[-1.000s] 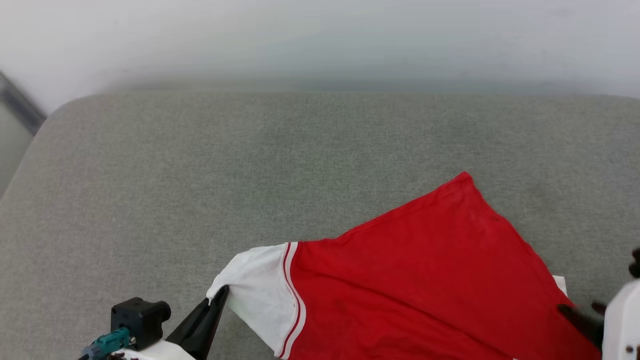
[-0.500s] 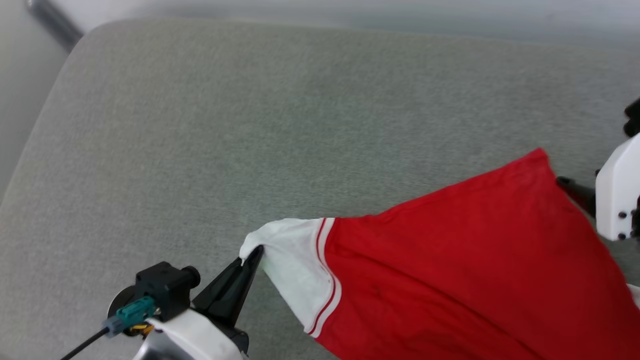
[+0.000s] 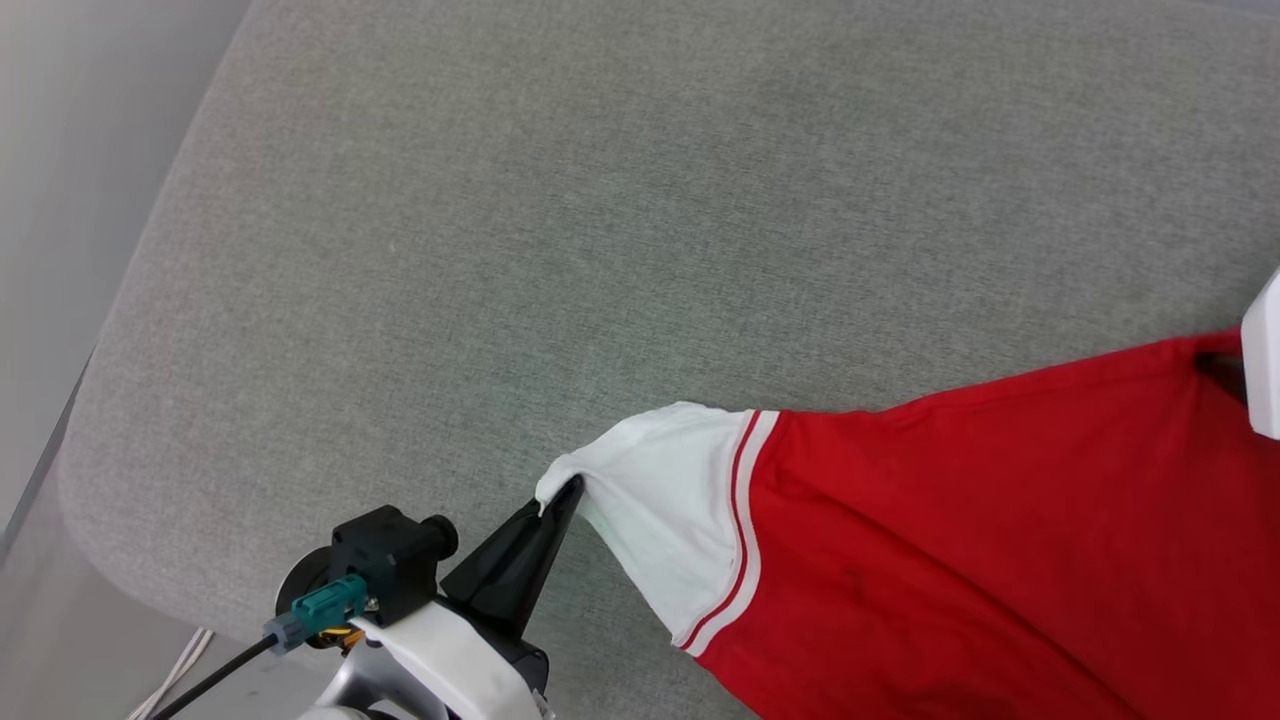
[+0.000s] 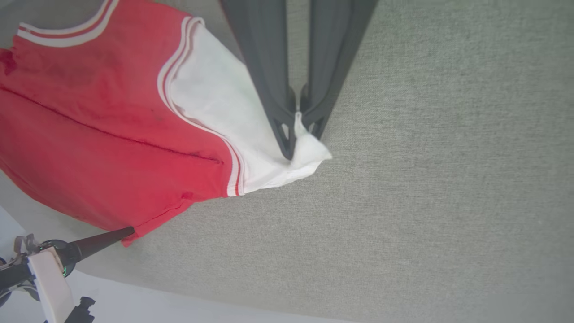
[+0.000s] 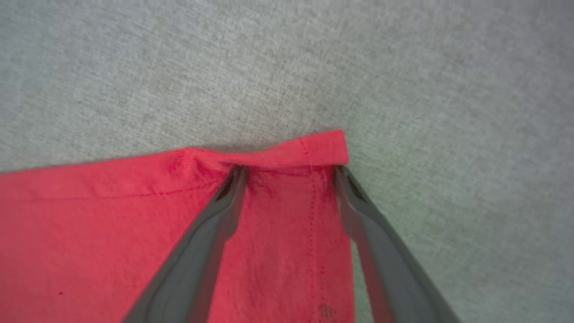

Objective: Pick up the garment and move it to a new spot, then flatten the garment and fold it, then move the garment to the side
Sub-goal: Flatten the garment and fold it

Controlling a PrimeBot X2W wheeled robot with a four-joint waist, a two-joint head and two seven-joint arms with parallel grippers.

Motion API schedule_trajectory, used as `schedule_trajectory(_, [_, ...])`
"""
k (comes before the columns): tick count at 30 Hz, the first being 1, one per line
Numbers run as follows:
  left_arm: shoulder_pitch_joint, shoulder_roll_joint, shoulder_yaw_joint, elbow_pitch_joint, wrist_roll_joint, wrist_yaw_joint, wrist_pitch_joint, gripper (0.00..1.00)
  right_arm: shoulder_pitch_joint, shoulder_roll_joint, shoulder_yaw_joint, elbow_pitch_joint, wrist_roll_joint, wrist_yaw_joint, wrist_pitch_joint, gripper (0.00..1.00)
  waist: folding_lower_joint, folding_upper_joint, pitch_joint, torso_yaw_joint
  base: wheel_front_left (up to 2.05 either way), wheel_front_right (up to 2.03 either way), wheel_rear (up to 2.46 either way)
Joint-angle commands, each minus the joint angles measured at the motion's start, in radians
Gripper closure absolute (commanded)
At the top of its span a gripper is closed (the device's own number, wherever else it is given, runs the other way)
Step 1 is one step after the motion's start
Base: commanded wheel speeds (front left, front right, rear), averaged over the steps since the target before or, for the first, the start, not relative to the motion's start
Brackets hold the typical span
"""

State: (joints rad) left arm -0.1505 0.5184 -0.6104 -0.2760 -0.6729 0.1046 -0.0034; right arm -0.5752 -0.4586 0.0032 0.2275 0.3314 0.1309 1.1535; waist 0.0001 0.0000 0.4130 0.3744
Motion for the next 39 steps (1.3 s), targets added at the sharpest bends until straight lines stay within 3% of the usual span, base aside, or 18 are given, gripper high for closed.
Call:
schedule_trajectory(1, [-0.015,-0.006,0.002,0.006,-0.002,-0.005,-0.008,1.00,0.043,0.009,0.029,0.065,-0.005,-0.001,0.004,0.00,-0.0001,0.0000,0.012,0.015,0.00,0.00,0.00])
schedule_trajectory(4, [-0.022,-0.005,0.006,0.013,-0.004,-0.007,-0.011,1.00,0.071,0.002,0.048,0.091,0.004,-0.001,0.010,0.00,-0.0001,0.0000,0.015,0.020,0.00,0.00,0.00])
schedule_trajectory(5, [-0.023,-0.004,0.006,0.014,-0.004,-0.008,-0.012,1.00,0.076,0.001,0.051,0.096,0.008,-0.001,0.007,0.56,-0.0001,0.0000,0.015,0.020,0.00,0.00,0.00])
schedule_trajectory(6, [-0.023,-0.004,0.006,0.016,-0.004,-0.009,-0.012,1.00,0.079,0.000,0.052,0.101,0.010,-0.001,0.005,0.91,-0.0001,0.0000,0.014,0.020,0.00,0.00,0.00])
schedule_trajectory(7, [-0.023,-0.003,0.006,0.018,-0.004,-0.008,-0.013,1.00,0.081,0.000,0.053,0.104,0.012,-0.001,0.003,1.00,-0.0001,0.0000,0.012,0.018,0.00,0.00,0.00])
schedule_trajectory(25, [0.020,0.068,0.065,-0.013,-0.014,0.036,-0.015,1.00,-0.029,-0.021,0.099,0.055,0.119,0.000,-0.223,1.00,-0.0001,0.0000,-0.189,-0.117,0.00,0.00,0.00])
schedule_trajectory(39, [-0.066,0.199,0.256,-0.168,0.009,0.104,-0.036,1.00,-0.123,-0.047,0.136,-0.139,0.242,0.000,-0.381,1.00,-0.0001,0.0000,-0.363,-0.286,0.00,0.00,0.00])
